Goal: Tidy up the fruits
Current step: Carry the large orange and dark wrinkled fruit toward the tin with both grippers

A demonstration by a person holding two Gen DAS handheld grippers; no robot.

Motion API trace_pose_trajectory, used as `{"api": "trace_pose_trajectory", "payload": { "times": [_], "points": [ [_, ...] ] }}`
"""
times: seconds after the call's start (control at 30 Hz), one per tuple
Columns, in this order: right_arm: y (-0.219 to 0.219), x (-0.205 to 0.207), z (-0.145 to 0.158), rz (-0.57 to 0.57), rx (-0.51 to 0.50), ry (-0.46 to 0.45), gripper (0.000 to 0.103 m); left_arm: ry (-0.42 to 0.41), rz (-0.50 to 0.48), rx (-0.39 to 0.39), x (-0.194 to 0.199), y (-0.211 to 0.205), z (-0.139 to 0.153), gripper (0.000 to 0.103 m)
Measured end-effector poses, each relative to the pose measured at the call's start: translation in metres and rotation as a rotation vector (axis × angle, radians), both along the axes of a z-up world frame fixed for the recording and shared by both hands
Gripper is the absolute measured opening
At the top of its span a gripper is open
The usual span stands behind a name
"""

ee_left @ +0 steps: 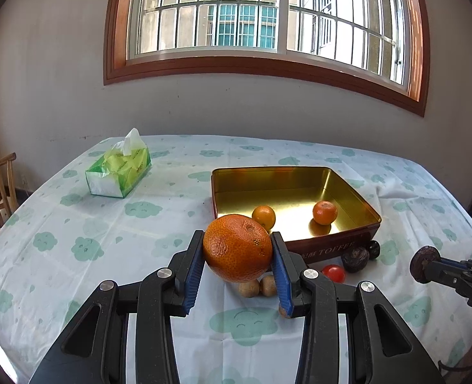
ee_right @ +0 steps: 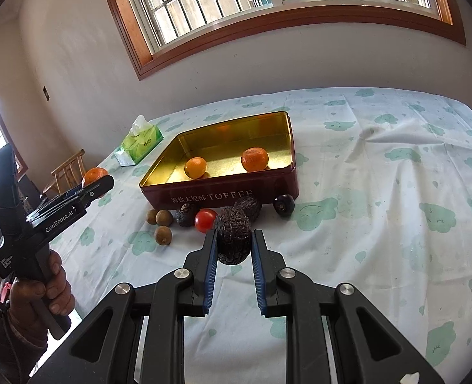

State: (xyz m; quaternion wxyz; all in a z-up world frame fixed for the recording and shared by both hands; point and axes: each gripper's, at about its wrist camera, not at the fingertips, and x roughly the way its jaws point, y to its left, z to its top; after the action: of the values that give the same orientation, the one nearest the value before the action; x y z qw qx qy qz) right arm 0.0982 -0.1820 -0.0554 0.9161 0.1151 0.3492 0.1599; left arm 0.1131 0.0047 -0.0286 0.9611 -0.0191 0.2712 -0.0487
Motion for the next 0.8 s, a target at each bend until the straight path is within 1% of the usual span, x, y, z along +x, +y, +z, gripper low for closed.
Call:
{"api": "trace_pose_trajectory", "payload": {
  "times": [0.33, 0.8],
  "points": [
    [0.002, 0.002, 0.012, 0.003, 0.015, -0.013, 0.018, -0.003, -0.001, 0.004, 0.006, 0.0, 0.005, 0.041],
    [0.003, 0.016, 0.023, 0.008, 0.03, -0.028, 0.018, -0.002, -0.004, 0.015, 0.024, -0.002, 0.01, 0.041]
  ]
}}
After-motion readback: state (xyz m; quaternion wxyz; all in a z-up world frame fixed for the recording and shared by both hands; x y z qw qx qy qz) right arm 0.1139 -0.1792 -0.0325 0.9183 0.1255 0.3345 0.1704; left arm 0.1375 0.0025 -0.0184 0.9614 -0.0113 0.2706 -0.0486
